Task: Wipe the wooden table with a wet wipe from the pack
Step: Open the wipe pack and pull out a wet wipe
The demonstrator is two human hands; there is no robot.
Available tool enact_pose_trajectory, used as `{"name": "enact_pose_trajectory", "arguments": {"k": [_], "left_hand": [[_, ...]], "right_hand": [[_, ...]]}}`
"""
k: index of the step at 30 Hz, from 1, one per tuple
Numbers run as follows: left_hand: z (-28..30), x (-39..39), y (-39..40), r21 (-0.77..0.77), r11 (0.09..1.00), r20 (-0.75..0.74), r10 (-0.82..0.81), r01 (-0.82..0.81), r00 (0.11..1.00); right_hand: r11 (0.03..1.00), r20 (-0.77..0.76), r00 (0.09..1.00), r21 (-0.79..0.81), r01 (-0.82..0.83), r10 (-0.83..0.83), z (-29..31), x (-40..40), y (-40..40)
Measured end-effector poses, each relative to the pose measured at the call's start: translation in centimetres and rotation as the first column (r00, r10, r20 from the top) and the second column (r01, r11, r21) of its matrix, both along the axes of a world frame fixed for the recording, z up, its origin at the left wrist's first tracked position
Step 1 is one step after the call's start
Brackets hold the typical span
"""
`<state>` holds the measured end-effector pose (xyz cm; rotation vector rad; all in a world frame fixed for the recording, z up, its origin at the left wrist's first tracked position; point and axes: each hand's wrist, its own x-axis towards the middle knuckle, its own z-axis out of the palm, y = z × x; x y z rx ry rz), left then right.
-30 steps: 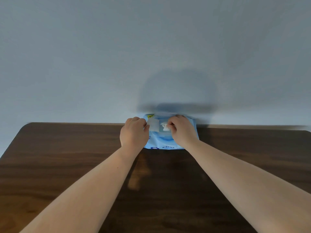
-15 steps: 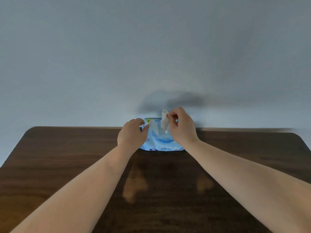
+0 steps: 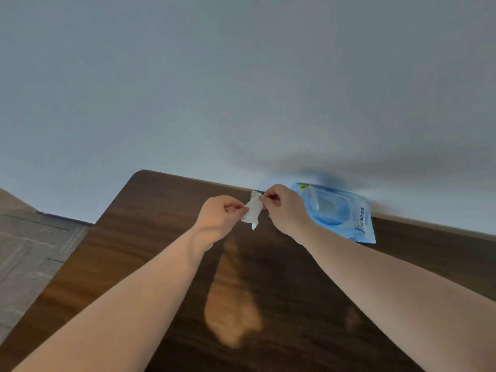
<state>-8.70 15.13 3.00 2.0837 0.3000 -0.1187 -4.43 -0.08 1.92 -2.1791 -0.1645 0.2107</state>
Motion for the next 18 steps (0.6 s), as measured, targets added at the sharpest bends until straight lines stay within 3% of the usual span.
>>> {"name": "enact_pose_trajectory", "arguments": {"k": [7, 10, 12, 15, 18], "left_hand": [[-1.0, -1.5, 3.3, 0.008, 1.0, -0.057, 0.005, -0.005, 0.998], [-1.8, -1.5, 4.4, 0.131, 0.991, -0.066, -0.007, 0.016, 0.998], [-2.2, -1.4, 5.1, 0.314, 0.947, -0.071, -0.05, 0.07, 0.996], [-2.1, -1.1, 5.5, 0.449, 0.891, 0.01, -0.076, 0.064, 0.997], [-1.5, -0.7, 5.7, 0.346, 0.934, 0.123, 0.051, -0.091, 0.991]], "right_hand": [[0.962, -0.055, 0.976, -0.17, -0.215, 0.209, 0.0, -0.6, 0.7], [0.924, -0.134, 0.949, -0.223, -0.309, 0.285, 0.2, -0.5, 0.7], [0.858, -0.148, 0.919, -0.331, -0.394, 0.365, 0.4, -0.3, 0.7], [0.771, 0.024, 0.897, -0.522, -0.365, 0.442, 0.9, 0.1, 0.7], [0.796, 0.299, 0.838, -0.558, -0.235, 0.457, 0.9, 0.4, 1.0]]}}
